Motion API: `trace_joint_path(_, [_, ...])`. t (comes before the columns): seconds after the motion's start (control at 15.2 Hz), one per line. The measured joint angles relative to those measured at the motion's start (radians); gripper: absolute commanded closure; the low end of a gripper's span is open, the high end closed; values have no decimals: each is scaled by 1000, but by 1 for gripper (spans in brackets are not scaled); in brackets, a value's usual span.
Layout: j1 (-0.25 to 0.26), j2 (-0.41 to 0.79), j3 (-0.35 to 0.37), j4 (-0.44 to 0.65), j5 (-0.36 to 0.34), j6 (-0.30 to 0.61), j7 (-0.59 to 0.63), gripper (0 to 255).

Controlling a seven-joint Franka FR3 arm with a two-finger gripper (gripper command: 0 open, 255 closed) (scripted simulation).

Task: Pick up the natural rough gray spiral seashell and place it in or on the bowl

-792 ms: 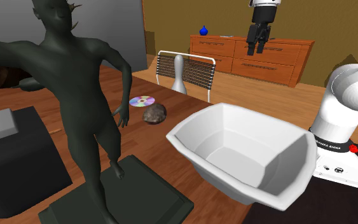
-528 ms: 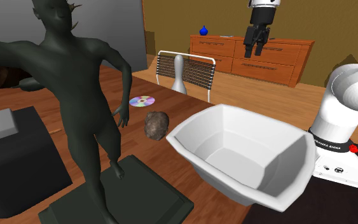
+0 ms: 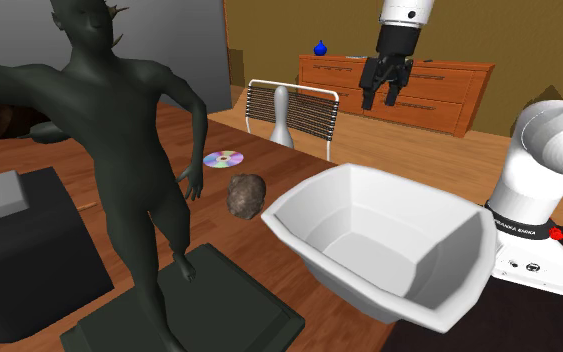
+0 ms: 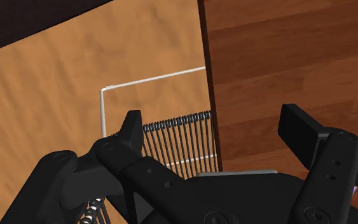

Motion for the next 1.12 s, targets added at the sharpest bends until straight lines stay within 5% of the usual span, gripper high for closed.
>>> trace_joint_path(0.66, [-9,201,289,90,55,216,376,0])
trace_joint_path(1.12, [-107,429,507,248,-67,334,678,0])
